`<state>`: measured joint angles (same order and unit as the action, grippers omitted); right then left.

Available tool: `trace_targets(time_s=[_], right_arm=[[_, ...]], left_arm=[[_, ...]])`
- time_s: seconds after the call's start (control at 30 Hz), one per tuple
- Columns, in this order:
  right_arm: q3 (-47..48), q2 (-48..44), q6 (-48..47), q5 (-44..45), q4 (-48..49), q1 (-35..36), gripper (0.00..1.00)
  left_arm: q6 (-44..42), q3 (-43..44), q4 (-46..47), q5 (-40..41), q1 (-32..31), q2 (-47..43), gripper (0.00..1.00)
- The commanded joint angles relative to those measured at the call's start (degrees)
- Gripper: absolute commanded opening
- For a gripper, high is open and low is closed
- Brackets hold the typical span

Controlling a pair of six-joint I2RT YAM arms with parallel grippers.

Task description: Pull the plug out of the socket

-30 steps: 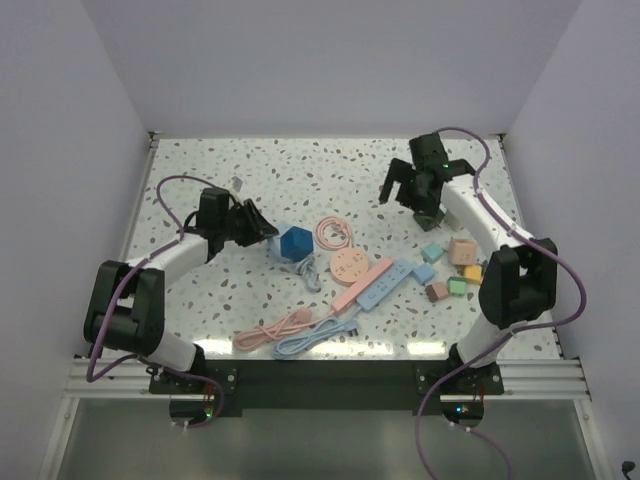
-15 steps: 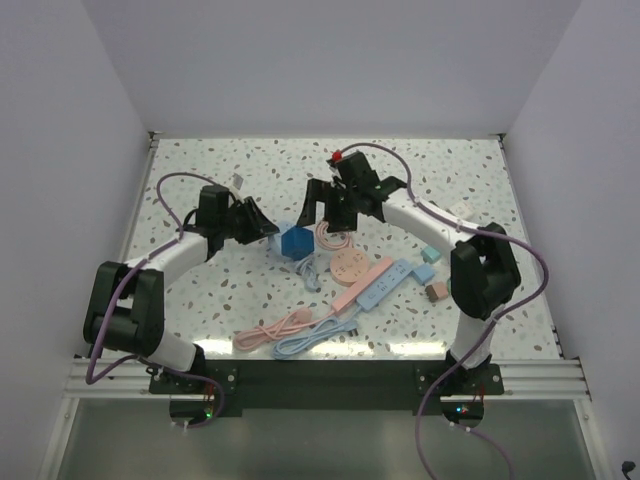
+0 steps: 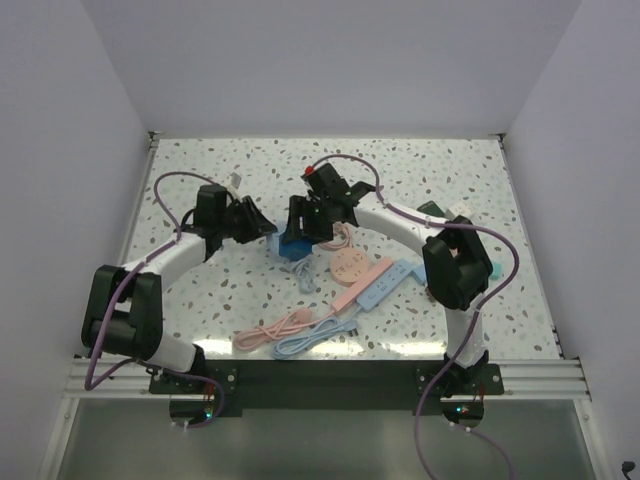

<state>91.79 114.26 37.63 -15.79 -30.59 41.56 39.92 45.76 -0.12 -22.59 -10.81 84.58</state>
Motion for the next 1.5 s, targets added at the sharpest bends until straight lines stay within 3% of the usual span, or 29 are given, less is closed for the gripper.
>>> trace_targets(time_s=[0.0,0.07,0.1,0.17,0.3,0.4,0.47,0.6,0.87,1.23,1.33,1.43,1.47], right_arm=[[-0.7,0.1,1.2,-1.7,1.6,0.5,0.53],[-1.3,0.0,1.0,-2.5,2.6,0.5,0.36],[-1.4,0.1,0.8,-2.9,3.0,0.5,0.2],[-1.3,0.1,-0.1,-4.7,3.4,0.5,0.01],[-2.4,-1.2,-0.8,-6.4,5.4,0.5,0.0],[-3.5,-2.2,-0.9,-7.0,6.5,0.4,0.0],[-3.6,-2.5,-1.4,-7.4,6.3,0.4,0.0],[-5.2,-4.0,-1.5,-7.2,8.0,0.4,0.0],[-6.8,-7.5,-2.0,-4.6,10.5,0.3,0.0],[-7.3,-8.8,-2.8,-2.4,14.1,0.4,0.0],[-7.2,-8.9,-2.9,-1.3,15.2,0.3,0.0],[-7.8,-9.3,-2.6,0.7,17.0,0.4,0.0],[-7.9,-9.5,-2.6,1.1,17.2,0.4,0.0]], left_arm=[[1.5,2.1,4.3,-3.3,0.0,-2.5,0.0],[1.5,1.7,5.4,-4.2,0.0,-2.4,0.0],[1.6,1.1,6.0,-4.6,0.0,-2.2,0.01],[1.8,0.9,6.7,-5.1,0.0,-1.3,0.19],[1.8,-0.1,8.0,-5.7,0.0,0.6,0.58],[2.2,-1.7,10.3,-5.3,0.0,2.0,0.75],[3.1,-3.1,12.8,-5.3,0.1,2.6,0.8],[4.0,-3.3,14.5,-6.1,0.0,4.5,0.81],[2.3,-1.4,7.2,-5.1,0.1,7.9,0.79],[8.4,-1.3,12.5,-11.0,-2.2,8.9,0.7],[8.9,-0.6,12.2,-11.4,-3.3,9.6,0.61],[9.7,-0.9,12.9,-11.6,-4.0,9.9,0.46],[9.9,-1.0,13.0,-11.7,-4.0,9.8,0.36]])
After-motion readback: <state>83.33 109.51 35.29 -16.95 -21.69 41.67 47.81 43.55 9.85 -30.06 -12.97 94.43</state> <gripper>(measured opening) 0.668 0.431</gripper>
